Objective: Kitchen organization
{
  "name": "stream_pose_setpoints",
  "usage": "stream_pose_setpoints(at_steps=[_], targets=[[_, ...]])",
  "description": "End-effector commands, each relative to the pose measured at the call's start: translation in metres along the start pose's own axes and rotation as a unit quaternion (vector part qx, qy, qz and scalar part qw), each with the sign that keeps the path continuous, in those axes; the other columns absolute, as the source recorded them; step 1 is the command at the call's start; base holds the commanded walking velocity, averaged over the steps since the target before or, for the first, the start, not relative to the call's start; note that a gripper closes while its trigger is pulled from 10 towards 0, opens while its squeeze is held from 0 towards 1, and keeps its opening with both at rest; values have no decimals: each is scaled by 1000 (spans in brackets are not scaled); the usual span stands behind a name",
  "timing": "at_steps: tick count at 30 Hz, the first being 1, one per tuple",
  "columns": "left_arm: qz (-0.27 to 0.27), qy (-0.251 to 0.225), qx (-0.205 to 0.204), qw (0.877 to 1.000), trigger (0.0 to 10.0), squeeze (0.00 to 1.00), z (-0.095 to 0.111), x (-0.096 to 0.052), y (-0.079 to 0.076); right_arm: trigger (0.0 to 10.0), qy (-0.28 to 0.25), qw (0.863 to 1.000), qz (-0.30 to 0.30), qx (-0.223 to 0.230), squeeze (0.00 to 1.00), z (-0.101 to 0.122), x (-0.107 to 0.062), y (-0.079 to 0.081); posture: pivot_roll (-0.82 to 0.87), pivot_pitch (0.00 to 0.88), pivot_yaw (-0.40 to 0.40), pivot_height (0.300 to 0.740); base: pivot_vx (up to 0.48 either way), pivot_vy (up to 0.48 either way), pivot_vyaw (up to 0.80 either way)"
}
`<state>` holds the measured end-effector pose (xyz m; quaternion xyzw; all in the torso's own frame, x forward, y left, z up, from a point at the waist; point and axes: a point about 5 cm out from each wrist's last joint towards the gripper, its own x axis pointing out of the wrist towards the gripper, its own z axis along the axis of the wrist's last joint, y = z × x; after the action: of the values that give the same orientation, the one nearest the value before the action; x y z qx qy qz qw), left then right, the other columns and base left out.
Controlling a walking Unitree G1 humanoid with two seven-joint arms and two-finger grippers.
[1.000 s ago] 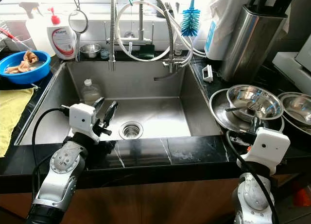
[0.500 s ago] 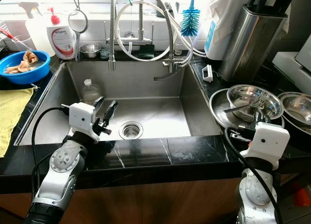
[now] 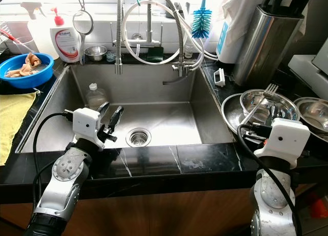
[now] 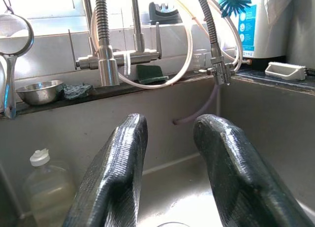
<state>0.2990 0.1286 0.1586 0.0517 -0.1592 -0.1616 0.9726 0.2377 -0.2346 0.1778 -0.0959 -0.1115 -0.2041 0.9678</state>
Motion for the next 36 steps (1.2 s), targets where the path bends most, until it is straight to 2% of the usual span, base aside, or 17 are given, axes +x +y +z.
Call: stream_pose_setpoints(at_steps=[1,13,19,25,29,36], targets=[[-4,-3,10,1000,10000,0,1,1,1,10000,-11,1000,3,-1,0,7,1,0,15,0,-43,719,0,0,0],[-9,-1,9,1000,10000,0,1,2,1,10000,-1,1000,-9,-4,0,6,-6,-6,5,0,-34,719,0,0,0],[-13,0,8,1000,10000,0,1,2,0,10000,-3,1000,-19,2,0,13,-12,-8,2,0,-32,719,0,0,0],[-15,1,7,1000,10000,0,0,3,0,10000,12,1000,-21,-1,0,12,-17,-9,1,0,-31,719,0,0,0],[-18,2,6,1000,10000,0,0,3,-1,10000,40,999,-23,0,0,7,-25,-11,-4,0,-29,719,0,0,0],[-21,1,5,1000,10000,0,0,3,-1,10000,49,999,-18,4,0,10,-26,-10,0,0,-31,719,0,0,0]])
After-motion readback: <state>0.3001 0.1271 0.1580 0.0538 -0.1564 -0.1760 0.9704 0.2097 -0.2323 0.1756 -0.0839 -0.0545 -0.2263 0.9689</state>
